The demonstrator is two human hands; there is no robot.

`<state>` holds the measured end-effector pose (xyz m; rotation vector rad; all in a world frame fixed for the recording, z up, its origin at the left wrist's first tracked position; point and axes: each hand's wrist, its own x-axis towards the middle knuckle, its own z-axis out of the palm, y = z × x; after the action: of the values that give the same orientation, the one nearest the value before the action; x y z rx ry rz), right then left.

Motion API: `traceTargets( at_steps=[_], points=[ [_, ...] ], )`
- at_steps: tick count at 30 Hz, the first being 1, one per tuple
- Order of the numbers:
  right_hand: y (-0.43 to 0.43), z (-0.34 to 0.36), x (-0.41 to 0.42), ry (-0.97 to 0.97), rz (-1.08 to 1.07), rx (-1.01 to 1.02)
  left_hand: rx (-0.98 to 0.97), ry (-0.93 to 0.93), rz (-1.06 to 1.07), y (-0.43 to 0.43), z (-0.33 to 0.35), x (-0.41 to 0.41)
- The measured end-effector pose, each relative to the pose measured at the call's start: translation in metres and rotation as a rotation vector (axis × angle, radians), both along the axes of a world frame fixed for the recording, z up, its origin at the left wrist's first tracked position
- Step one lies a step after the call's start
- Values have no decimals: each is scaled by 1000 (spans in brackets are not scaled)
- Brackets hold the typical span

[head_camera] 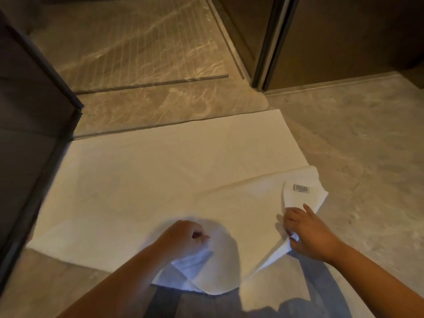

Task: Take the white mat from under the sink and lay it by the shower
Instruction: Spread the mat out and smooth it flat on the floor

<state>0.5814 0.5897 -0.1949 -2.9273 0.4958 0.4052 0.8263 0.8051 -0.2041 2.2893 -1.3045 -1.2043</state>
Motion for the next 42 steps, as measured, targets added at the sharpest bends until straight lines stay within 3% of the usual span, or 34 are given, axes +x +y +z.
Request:
traceTargets(
  at_steps=[4,9,15,21,26,31,38,42],
  points=[
    [-3,18,-22,29,-142,46,-202,-269,-31,-30,-7,-6],
    [5,16,-43,192,-171,39,-204,-382,-191,-64,-17,-28],
    [29,7,-70,-49,-284,3,-81,-435,-350,-74,-35,-59],
    [37,-20,-97,-315,-754,124,-16,-439,-441,-57,-53,-66],
    [22,-9,-89,-197,-674,173,-7,-476,-460,-56,-53,-69],
    [22,-20,-83,154,-569,62,-13,-440,-458,-55,-50,-70],
    [28,-21,-83,35,-658,75,-33,-358,-426,-58,-38,-59],
    [20,-15,-31,-40,-534,158,-109,-406,-332,-62,-8,-27]
  ],
)
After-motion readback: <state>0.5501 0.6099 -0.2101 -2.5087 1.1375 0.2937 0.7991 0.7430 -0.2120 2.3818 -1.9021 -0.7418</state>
